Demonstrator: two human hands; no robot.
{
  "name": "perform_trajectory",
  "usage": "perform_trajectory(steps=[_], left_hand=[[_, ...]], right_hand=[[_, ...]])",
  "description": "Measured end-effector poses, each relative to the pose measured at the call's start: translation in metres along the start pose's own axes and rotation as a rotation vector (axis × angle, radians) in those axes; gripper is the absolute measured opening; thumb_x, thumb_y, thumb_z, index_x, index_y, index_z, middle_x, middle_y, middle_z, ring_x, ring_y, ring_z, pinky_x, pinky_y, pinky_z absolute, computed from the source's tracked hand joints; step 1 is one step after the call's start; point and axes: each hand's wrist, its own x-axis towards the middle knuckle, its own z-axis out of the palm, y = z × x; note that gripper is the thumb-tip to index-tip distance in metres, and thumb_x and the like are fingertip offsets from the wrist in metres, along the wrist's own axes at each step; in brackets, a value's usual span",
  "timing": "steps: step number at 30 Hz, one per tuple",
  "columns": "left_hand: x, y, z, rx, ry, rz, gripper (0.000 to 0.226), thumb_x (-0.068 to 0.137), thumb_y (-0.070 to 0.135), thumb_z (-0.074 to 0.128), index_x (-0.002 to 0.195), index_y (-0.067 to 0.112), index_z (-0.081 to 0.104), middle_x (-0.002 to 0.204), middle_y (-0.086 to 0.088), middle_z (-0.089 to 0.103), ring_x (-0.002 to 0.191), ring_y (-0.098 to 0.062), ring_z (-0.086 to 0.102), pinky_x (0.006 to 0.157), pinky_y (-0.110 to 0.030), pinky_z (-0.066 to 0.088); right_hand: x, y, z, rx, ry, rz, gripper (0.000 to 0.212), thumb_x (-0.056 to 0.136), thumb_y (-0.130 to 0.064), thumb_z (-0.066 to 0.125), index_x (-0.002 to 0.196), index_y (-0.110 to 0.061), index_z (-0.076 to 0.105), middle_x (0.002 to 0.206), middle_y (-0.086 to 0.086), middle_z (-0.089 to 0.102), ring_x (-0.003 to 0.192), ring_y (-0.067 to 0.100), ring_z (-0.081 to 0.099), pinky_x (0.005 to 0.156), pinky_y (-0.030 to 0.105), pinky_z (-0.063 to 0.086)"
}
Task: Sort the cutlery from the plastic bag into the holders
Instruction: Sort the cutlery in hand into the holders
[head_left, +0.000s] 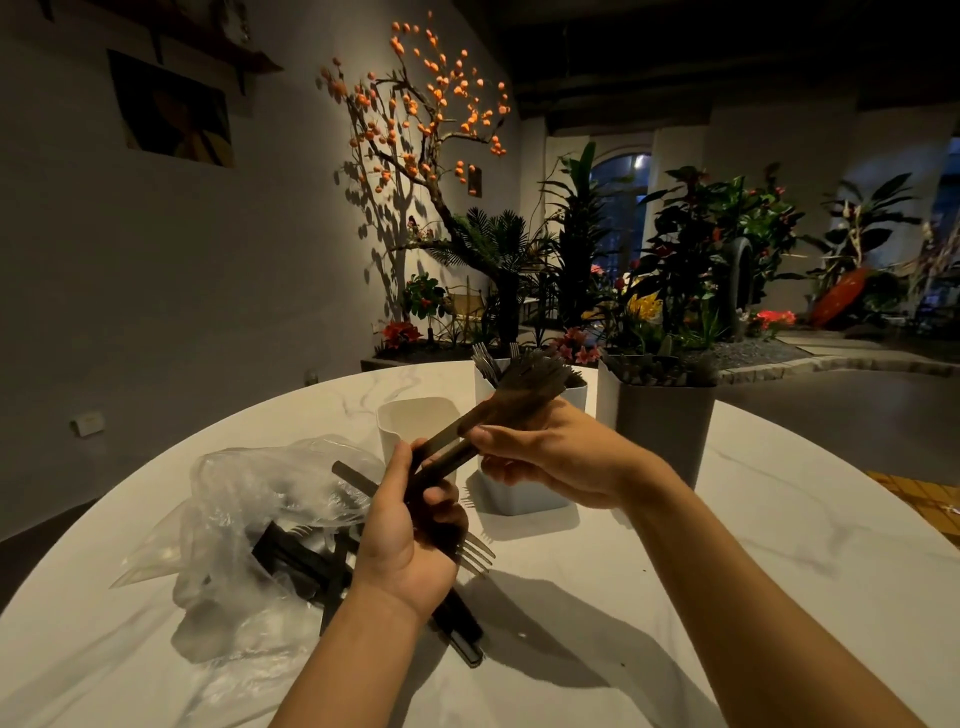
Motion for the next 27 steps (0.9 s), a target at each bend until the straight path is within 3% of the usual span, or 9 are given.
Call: perform_trajectory(steps=[5, 8, 12, 16, 19, 23, 27], left_hand=[[0.003, 0.009, -0.002, -0.016, 0.036, 0.033, 0.027, 0.100, 0.042, 0.057, 0.088, 0.019, 0.065, 0.066, 0.006, 0.053, 0.044, -0.002, 0.042, 0.045, -0.014, 0.035], [0.002, 0.007, -0.002, -0.008, 0.004, 0.019, 0.035, 0.102, 0.043, 0.053, 0.080, 0.018, 0.064, 0.066, 0.007, 0.050, 0.044, -0.002, 0.040, 0.045, -0.015, 0.033], [0.002, 0.004, -0.001, -0.010, -0.011, -0.019, 0.054, 0.102, 0.045, 0.052, 0.059, 0.017, 0.071, 0.063, 0.007, 0.047, 0.044, -0.003, 0.040, 0.042, -0.015, 0.034], [0.005, 0.000, -0.005, 0.042, 0.011, -0.046, 0.036, 0.100, 0.047, 0.055, 0.081, 0.016, 0.061, 0.064, 0.007, 0.047, 0.045, -0.003, 0.042, 0.044, -0.016, 0.035], [0.007, -0.004, -0.007, 0.066, 0.012, -0.040, 0.030, 0.100, 0.046, 0.056, 0.088, 0.019, 0.062, 0.067, 0.007, 0.049, 0.047, -0.003, 0.043, 0.045, -0.017, 0.035], [0.008, -0.005, -0.007, 0.093, 0.006, -0.045, 0.029, 0.100, 0.046, 0.056, 0.087, 0.020, 0.061, 0.068, 0.007, 0.049, 0.047, -0.003, 0.042, 0.046, -0.017, 0.033], [0.009, -0.007, -0.008, 0.094, 0.007, -0.058, 0.030, 0.100, 0.047, 0.055, 0.087, 0.020, 0.060, 0.068, 0.007, 0.048, 0.046, -0.003, 0.042, 0.043, -0.017, 0.033]], right_hand=[[-0.018, -0.024, -0.024, 0.280, 0.122, -0.048, 0.019, 0.086, -0.008, 0.062, 0.102, 0.000, 0.063, 0.099, 0.016, 0.069, 0.079, 0.018, 0.068, 0.075, 0.025, 0.061], [-0.034, -0.038, -0.048, 0.308, 0.345, -0.153, 0.013, 0.091, -0.007, 0.058, 0.100, 0.001, 0.062, 0.101, 0.021, 0.067, 0.077, 0.019, 0.070, 0.071, 0.023, 0.061], [-0.049, -0.048, -0.080, -0.131, 0.855, -0.210, 0.011, 0.102, -0.016, 0.054, 0.093, -0.012, 0.060, 0.094, 0.011, 0.070, 0.076, 0.016, 0.074, 0.072, 0.027, 0.061], [-0.052, -0.038, -0.104, -0.545, 1.188, -0.275, 0.023, 0.103, -0.027, 0.053, 0.080, -0.028, 0.055, 0.083, 0.003, 0.068, 0.075, 0.019, 0.073, 0.074, 0.044, 0.062], [-0.048, -0.029, -0.111, -0.744, 1.235, -0.215, 0.026, 0.102, -0.030, 0.052, 0.078, -0.024, 0.057, 0.076, 0.005, 0.067, 0.071, 0.023, 0.070, 0.069, 0.048, 0.061], [-0.036, -0.012, -0.110, -0.870, 1.119, -0.013, 0.026, 0.102, -0.033, 0.051, 0.087, -0.013, 0.061, 0.074, 0.005, 0.064, 0.069, 0.023, 0.064, 0.070, 0.048, 0.059], [-0.024, 0.013, -0.105, -0.927, 1.025, 0.173, 0.024, 0.101, -0.036, 0.055, 0.100, -0.014, 0.064, 0.098, 0.010, 0.063, 0.083, 0.028, 0.061, 0.078, 0.046, 0.057]])
